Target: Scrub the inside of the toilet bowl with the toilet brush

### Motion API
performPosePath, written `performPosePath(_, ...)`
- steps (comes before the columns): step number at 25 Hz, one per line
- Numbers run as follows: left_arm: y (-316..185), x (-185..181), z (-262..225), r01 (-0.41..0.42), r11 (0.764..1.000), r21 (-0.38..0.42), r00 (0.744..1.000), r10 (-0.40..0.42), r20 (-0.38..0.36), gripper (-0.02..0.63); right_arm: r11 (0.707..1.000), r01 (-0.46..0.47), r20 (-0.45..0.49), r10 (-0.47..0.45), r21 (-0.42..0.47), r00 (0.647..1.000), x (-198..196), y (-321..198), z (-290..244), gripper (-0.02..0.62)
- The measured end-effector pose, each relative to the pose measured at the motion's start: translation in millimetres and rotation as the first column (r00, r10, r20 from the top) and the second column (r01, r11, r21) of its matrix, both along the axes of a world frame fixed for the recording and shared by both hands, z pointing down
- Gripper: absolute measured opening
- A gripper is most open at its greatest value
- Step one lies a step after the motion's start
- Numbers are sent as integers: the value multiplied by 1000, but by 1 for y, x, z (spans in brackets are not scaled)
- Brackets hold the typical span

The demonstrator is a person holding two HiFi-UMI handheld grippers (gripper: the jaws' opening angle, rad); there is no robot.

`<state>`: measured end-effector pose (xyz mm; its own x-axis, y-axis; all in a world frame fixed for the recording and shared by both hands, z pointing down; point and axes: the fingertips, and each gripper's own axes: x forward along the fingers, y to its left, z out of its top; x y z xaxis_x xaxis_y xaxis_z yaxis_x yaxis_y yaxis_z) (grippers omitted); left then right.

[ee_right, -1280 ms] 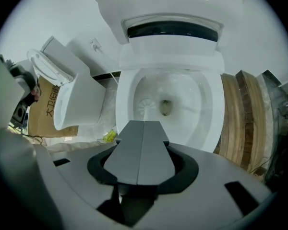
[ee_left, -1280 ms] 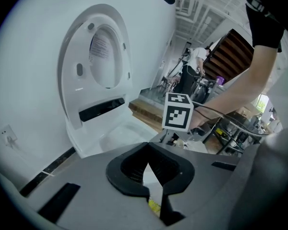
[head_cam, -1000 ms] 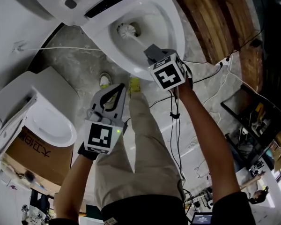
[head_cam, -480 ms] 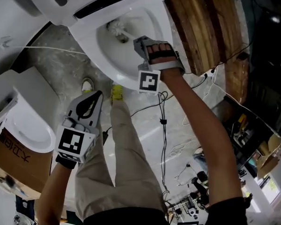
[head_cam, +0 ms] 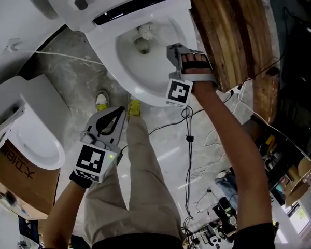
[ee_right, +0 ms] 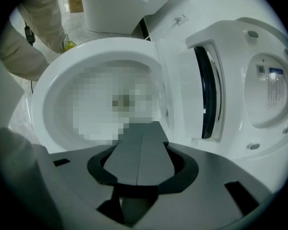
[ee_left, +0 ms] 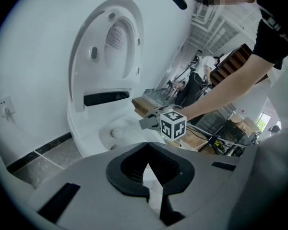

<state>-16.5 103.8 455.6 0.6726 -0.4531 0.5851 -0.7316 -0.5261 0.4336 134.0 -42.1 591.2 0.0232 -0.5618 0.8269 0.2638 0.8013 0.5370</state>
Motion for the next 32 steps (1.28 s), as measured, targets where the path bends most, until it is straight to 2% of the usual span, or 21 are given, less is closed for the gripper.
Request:
performPosePath(3, -5, -2, -6, -3, 1000, 16, 1000, 3, 3, 17, 1000, -18, -109, 20, 12, 994, 30, -8, -6, 169)
performPosePath(10, -12, -5, -14, -3, 1000, 29, 1000, 3, 10, 17, 990, -139, -158, 134, -19, 978, 54, 0, -18, 170)
performPosePath(15, -11, 0, -20, -26, 999, 34, 1000, 26, 6, 17, 978, -199, -205, 183, -60, 961, 62, 12, -25, 170)
performPosePath(19, -11, 1, -22, -41, 998, 41, 999, 40, 10, 17, 968, -230, -245, 201, -98, 948, 66, 26, -27, 170)
performPosePath(22, -9, 6, -23, -83, 994, 76, 996, 80, 38, 17, 959, -253, -260, 215, -123, 941, 68, 36, -28, 170)
performPosePath(32, -9, 3, -22, -124, 987, 104, 990, 116, 75, 18, 935, -277, -329, 195, -222, 924, 72, 87, -28, 170)
